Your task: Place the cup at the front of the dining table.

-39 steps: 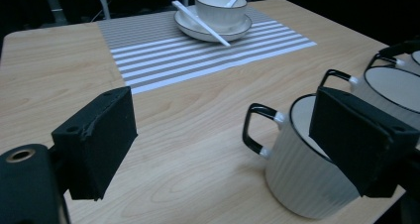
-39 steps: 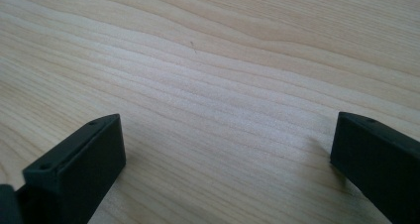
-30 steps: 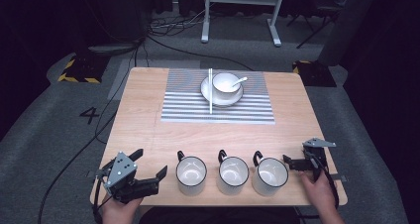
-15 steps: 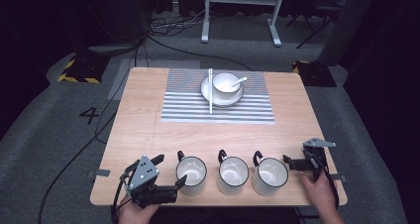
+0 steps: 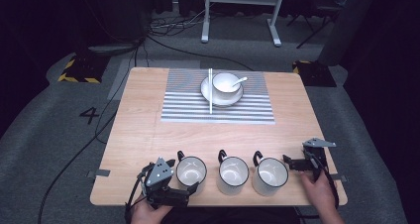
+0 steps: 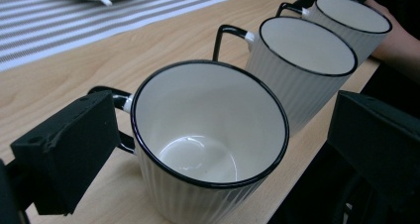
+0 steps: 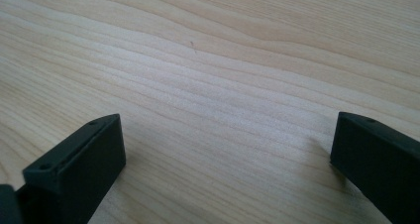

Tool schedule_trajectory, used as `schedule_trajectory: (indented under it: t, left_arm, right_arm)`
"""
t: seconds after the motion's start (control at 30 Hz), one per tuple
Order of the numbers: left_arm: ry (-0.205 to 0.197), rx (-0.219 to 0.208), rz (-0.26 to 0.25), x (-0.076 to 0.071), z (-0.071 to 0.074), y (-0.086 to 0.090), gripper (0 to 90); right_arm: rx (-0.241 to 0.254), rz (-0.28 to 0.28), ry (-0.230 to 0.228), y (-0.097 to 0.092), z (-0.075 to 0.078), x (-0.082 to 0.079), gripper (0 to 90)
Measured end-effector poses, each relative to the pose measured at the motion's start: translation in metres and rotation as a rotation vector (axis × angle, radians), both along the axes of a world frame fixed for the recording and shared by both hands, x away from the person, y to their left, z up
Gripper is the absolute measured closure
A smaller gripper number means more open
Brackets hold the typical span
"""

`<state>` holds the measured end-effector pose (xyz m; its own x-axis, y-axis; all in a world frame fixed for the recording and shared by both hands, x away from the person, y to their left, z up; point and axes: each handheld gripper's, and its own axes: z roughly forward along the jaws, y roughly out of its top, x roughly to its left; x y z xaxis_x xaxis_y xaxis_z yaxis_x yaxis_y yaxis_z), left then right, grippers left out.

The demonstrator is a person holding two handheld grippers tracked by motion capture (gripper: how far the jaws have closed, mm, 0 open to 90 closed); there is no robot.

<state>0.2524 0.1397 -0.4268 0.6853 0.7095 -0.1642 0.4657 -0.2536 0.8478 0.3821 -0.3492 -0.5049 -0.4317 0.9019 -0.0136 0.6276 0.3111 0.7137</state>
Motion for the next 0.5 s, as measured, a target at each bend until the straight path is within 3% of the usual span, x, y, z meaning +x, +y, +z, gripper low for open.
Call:
schedule_trajectory:
  t: [0.23, 0.4, 0.47, 0.5]
  left_arm:
    - [0.047, -0.008, 0.004, 0.006, -0.013, -0.005, 0.0]
    - [0.103, -0.044, 0.007, 0.012, -0.033, -0.004, 0.0]
    - [0.104, -0.053, 0.0, 0.013, -0.035, -0.004, 0.0]
    - [0.075, -0.043, -0.001, 0.013, -0.037, -0.006, 0.0]
  right_arm:
    - [0.0, 0.001, 0.001, 0.0, 0.0, 0.0, 0.4]
    - [0.0, 0.0, -0.001, 0.0, 0.0, 0.0, 0.4]
    - [0.0, 0.0, -0.001, 0.0, 0.0, 0.0, 0.4]
    - [0.0, -0.001, 0.0, 0.0, 0.0, 0.0, 0.4]
